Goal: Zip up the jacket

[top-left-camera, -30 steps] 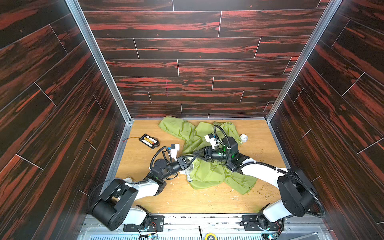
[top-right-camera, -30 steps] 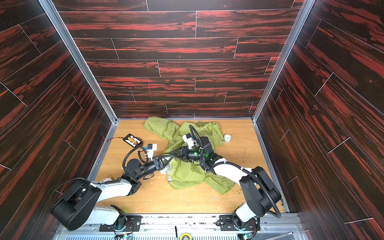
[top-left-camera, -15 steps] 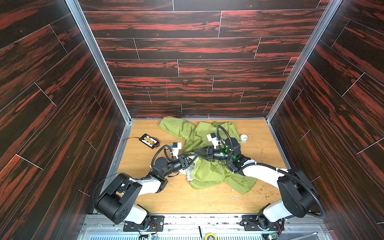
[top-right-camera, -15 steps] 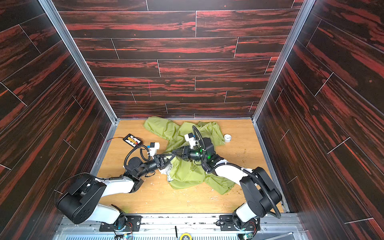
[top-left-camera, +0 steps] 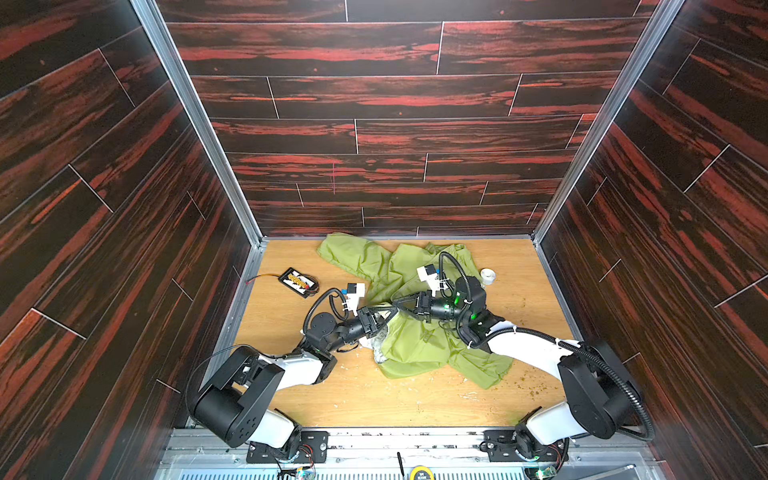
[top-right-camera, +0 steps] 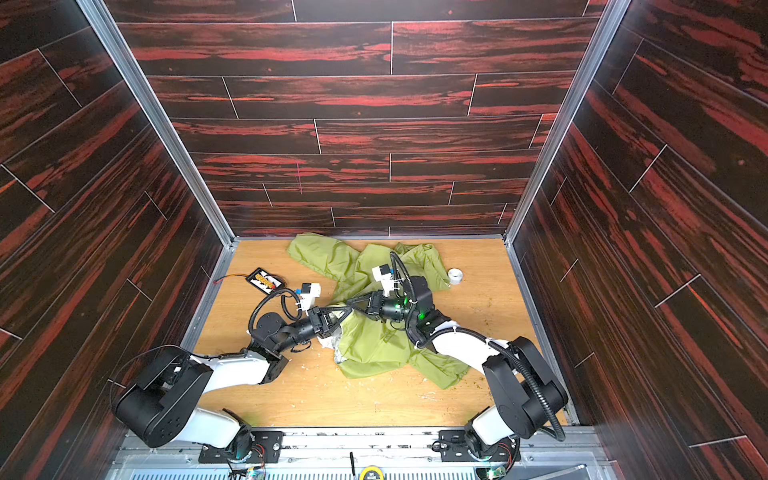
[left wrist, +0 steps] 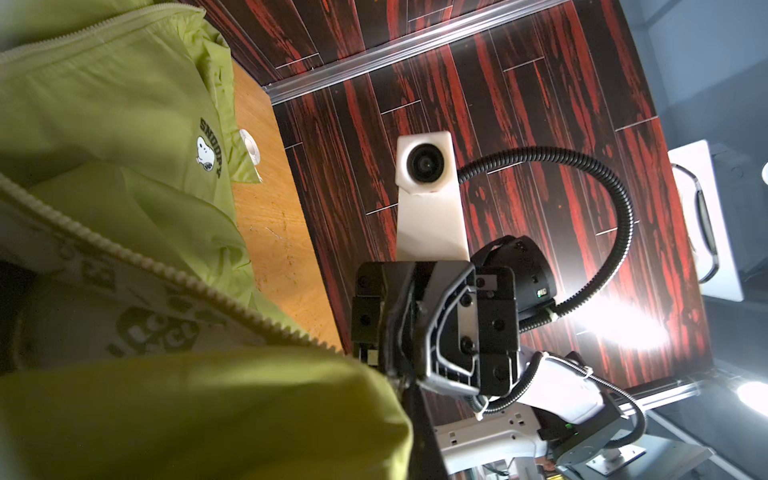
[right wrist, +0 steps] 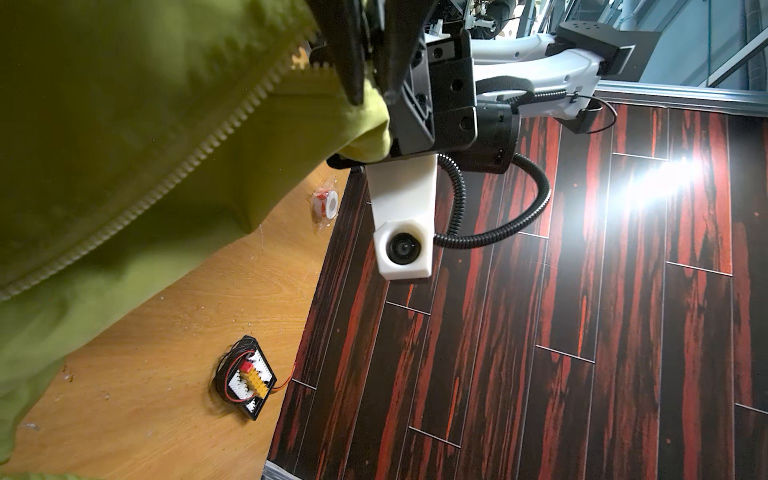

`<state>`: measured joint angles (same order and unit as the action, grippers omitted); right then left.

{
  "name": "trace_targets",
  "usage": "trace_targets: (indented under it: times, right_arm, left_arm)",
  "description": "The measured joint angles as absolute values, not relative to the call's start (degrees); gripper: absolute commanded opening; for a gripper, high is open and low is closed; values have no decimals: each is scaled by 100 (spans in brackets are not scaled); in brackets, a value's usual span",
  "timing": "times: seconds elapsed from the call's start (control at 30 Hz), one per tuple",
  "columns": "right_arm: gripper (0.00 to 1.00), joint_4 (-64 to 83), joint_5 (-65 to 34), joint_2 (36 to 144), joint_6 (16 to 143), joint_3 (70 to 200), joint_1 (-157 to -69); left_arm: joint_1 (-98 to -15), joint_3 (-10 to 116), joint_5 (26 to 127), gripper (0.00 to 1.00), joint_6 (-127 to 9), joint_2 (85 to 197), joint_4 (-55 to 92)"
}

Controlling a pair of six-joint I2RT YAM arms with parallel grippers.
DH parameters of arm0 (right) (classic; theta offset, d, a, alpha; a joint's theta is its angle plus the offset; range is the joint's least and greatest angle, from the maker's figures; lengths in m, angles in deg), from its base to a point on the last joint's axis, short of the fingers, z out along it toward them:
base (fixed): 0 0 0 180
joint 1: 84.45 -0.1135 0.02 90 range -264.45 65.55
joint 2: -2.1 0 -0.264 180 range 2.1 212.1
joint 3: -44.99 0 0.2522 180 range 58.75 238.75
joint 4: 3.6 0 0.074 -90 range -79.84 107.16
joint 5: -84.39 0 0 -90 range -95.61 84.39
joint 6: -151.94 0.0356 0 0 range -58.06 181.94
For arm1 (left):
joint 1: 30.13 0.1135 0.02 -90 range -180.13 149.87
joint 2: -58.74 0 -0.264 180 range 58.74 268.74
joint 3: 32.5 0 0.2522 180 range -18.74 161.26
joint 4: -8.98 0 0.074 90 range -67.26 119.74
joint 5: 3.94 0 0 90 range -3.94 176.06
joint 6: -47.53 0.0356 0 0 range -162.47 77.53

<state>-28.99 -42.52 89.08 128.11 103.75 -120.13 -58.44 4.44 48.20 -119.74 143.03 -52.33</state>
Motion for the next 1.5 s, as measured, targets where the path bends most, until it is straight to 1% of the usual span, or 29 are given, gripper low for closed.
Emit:
trace_targets:
  times: [0.17,0.27,0.37,0.53,0.63,0.7,0.77,0.87,0.97,1.07,1.23,1.4,1.5]
  right_arm:
    - [19,-2985,-4250,8908,12887,10257,-11974]
    - [20,-3031,-4250,8908,12914,10224,-11961]
    - [19,-3107,-4254,8908,12938,10187,-11946]
    - [15,-3186,-4282,8905,12964,10173,-11946]
    - [15,-3201,-4293,8905,12979,10173,-11944]
    - [21,-3210,-4293,8905,12988,10173,-11941]
    - [29,-3188,-4296,8905,12983,10173,-11913]
    - [38,-3103,-4304,8899,12975,10145,-11823]
    - [42,-2703,-4223,8796,12778,10145,-11710]
    - [44,-2067,-4014,8599,12420,10189,-11670]
    - [44,-1127,-3526,8414,11755,10287,-11670]
    - [44,-650,-3131,8462,11436,10250,-11788]
    - [42,-604,-2954,8744,11331,10250,-12059]
  left_arm:
    - [-5842,444,4806,0,-11992,14303,-5228]
    - [-5842,446,4802,0,-12002,14303,-5228]
    - [-5842,455,4800,0,-12013,14303,-5228]
    - [-5842,464,4795,0,-12042,14303,-5226]
    - [-5842,470,4793,0,-12053,14303,-5220]
    - [-5842,475,4795,0,-12055,14303,-5220]
    - [-5842,477,4795,0,-12059,14303,-5233]
    - [-5842,514,4800,0,-12070,14301,-5209]
    - [-5842,516,4800,0,-12024,14250,-5043]
    - [-5842,521,4813,0,-11769,14021,-4422]
    - [-5842,527,5147,0,-10995,13306,-2564]
    - [-5842,479,5751,0,-10645,12985,-1100]
    - [-5842,206,6033,0,-10663,13018,-754]
